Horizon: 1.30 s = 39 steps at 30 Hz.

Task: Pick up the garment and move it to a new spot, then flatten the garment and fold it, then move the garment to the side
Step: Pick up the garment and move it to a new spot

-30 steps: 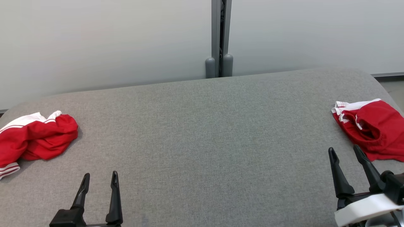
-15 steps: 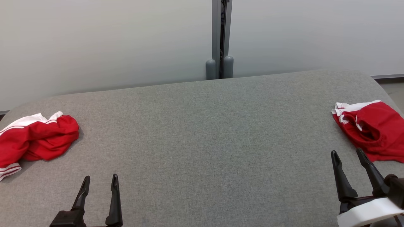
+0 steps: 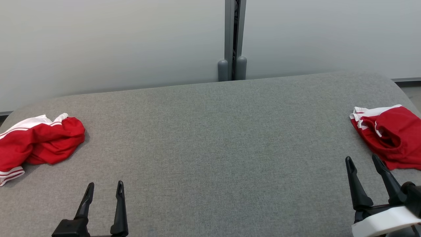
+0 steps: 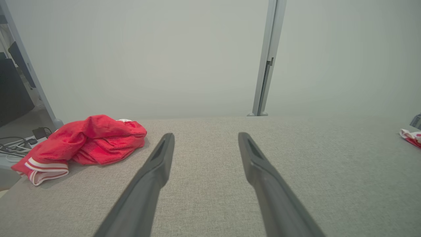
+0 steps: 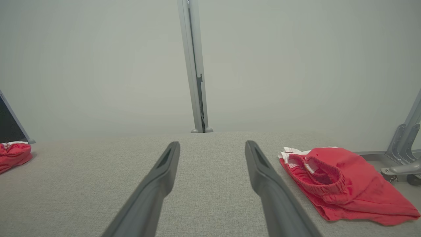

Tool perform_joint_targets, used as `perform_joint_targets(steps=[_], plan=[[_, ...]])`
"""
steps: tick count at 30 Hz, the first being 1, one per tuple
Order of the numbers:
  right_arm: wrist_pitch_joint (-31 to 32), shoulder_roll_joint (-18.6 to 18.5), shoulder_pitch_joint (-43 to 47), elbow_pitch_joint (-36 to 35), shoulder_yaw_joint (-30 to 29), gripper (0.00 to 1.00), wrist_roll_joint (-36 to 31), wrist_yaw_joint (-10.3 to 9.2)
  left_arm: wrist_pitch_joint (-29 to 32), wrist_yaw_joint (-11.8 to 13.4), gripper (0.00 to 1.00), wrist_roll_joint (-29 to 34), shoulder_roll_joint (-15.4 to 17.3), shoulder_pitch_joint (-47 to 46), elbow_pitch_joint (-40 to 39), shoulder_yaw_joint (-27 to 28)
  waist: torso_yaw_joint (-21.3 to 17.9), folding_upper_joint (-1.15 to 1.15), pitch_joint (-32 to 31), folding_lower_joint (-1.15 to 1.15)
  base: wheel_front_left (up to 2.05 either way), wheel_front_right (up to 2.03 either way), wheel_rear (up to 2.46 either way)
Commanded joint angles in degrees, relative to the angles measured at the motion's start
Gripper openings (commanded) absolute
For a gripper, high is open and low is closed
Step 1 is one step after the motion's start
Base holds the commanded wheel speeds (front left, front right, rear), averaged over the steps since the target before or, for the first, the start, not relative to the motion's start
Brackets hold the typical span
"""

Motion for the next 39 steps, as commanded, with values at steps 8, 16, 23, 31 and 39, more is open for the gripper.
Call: perform_joint_targets(steps=[8, 16, 23, 31, 39], plan=[[0.34, -0.19, 1.01, -0.94, -0.21, 1.00, 0.44, 0.01, -0.75, -0.03, 1.00, -0.31, -0.05, -2.01, 0.09, -0.16, 3.20, 0.00, 0.21, 0.00, 0.00, 0.00, 0.00], [0.92, 0.52, 1.47, -2.10, 0.37, 1.00, 0.51, 0.01, -1.68, -0.45, 1.00, -0.83, -0.30, -2.98, 0.71, 0.16, 11.26, 0.00, -0.02, 0.00, 0.00, 0.00, 0.00], [1.54, 1.06, 2.26, -3.08, 1.25, 1.00, 0.33, 0.01, -2.94, -1.53, 1.00, -1.80, 0.07, -4.18, 1.40, 0.72, 20.20, 0.00, -0.66, 0.00, 0.00, 0.00, 0.00], [1.83, 1.74, 1.69, -3.75, 2.07, 1.00, 0.08, 0.01, -4.61, -3.86, 1.00, -1.88, 0.76, -5.67, 2.02, 0.45, 26.09, 0.00, -1.30, 0.00, 0.00, 0.00, 0.00], [1.87, 2.35, 2.28, -3.92, 1.96, 1.00, -0.27, 0.01, -5.78, -5.79, 1.00, -1.10, 1.14, -6.72, 2.90, -0.35, 27.44, 0.00, -1.29, 0.00, 0.00, 0.00, 0.00]])
